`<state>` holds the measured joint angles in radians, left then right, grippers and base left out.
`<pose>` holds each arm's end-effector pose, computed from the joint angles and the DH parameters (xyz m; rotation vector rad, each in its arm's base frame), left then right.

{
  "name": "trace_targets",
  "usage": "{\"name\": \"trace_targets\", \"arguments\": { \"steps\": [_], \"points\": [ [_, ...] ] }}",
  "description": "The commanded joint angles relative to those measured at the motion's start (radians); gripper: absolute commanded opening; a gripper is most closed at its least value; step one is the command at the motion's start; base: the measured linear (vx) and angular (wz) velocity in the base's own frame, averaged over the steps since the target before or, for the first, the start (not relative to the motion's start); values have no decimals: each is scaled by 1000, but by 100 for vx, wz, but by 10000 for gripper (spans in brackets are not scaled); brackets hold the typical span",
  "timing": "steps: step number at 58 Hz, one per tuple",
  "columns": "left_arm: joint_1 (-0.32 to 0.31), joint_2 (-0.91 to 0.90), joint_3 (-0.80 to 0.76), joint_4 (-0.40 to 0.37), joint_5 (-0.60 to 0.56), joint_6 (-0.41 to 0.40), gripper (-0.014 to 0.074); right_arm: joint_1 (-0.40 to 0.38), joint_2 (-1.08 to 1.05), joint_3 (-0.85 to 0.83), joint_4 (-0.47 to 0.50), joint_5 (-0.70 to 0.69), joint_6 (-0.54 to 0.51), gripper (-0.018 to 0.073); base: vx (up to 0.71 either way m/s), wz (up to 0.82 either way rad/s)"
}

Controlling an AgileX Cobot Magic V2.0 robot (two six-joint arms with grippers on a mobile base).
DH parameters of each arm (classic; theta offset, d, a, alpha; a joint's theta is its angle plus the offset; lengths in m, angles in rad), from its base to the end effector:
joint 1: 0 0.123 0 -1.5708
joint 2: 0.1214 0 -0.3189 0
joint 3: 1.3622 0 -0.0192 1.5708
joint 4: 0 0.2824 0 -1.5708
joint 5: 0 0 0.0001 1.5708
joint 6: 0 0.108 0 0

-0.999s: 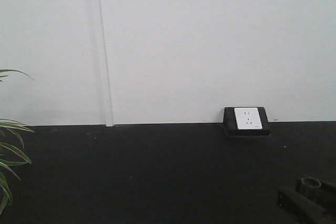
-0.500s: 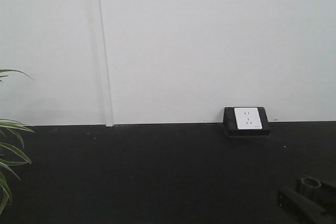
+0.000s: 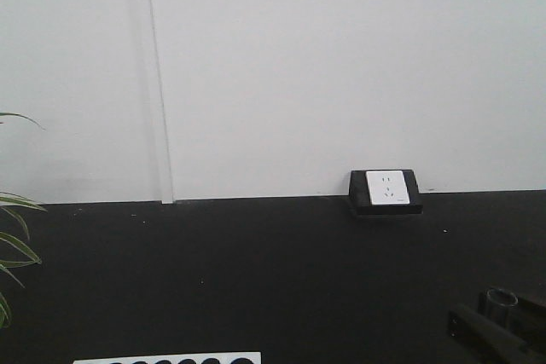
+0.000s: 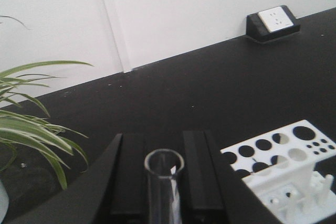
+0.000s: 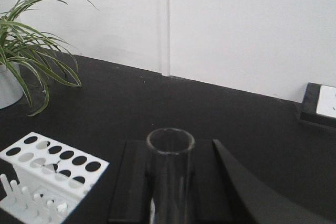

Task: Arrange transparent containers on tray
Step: 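Drive the base to the counter with the yellow tray, holding both tubes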

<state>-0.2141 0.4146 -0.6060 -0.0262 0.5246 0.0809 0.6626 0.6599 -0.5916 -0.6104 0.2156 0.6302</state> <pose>0.0943 -0.0219 0.3556 0.2560 1.8002 -0.1223 0.1354 0.0888 0.3551 -0.4545 1.6850 0.4041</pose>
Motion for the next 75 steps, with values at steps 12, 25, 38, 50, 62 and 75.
{"name": "trace_targets", "arguments": {
  "steps": [12, 25, 38, 50, 62, 75],
  "points": [
    [-5, 6, -36, -10, -83, 0, -1, -3, -3, -32, -22, -67, -2, -11, -13, -22],
    [-5, 6, -36, -10, -83, 0, -1, -3, -3, -32, -22, -67, -2, -11, -18, -37],
    [-5, 6, -36, -10, -83, 0, -1, -3, -3, -32, -22, -68, -2, -11, -23, -34],
    [-5, 6, -36, -10, -83, 0, -1, -3, -3, -32, -22, -68, -2, -11, -25, -16],
    [-5, 6, -36, -10, -83, 0, -1, -3, -3, -32, -22, -68, -2, -11, -27, -1],
    [-5, 6, -36, -10, -83, 0, -1, -3, -3, -32, -22, -68, -2, -11, -27, 9]
  ]
}}
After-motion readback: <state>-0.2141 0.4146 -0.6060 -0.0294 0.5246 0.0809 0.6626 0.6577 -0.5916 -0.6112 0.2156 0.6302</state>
